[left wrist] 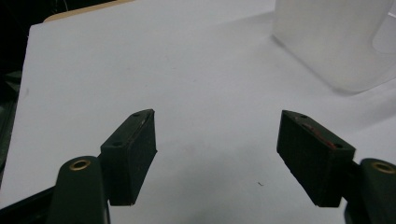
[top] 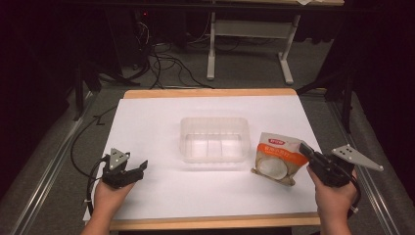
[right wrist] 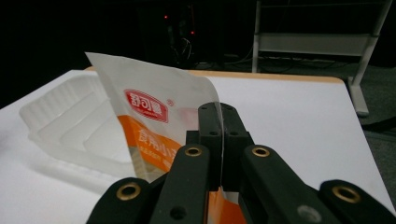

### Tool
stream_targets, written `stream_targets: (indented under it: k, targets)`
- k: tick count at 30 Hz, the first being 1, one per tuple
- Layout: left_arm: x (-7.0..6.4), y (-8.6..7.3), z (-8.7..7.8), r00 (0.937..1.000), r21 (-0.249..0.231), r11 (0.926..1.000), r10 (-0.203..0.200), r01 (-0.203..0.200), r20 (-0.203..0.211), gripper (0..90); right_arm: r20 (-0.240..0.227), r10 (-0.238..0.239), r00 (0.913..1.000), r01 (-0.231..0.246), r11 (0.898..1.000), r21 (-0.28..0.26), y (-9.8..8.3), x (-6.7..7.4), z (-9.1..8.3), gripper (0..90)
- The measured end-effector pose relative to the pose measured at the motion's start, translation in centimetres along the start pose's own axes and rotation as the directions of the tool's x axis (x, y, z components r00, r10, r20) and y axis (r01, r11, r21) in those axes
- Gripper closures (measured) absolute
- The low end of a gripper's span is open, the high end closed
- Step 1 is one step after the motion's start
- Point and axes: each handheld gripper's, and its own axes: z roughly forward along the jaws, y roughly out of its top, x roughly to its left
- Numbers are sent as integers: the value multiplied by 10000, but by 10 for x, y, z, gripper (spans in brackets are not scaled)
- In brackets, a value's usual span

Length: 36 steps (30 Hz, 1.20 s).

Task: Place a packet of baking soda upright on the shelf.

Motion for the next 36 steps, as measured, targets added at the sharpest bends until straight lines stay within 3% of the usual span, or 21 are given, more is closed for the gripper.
stream_targets:
  k: [5,8,11,23,36]
  targets:
    - [0,0,0,10000,-17,10000,35,-35,64,287,121,-128,9998,133,9991,-395,12,7,7,900]
    - [-1,0,1,10000,-18,10000,25,-24,77,287,161,-23,9999,32,9983,-576,-3,12,15,900]
    - [-2,0,1,9999,13,10000,80,-80,99,287,127,-253,9996,254,9996,-139,-10,13,22,900]
    - [-4,1,0,9998,-39,9998,173,-172,97,287,196,-708,9973,715,9966,-413,-15,17,11,900]
    - [-4,2,0,9991,56,9997,250,-252,345,283,-57,-591,9982,588,9970,-508,-21,17,13,866]
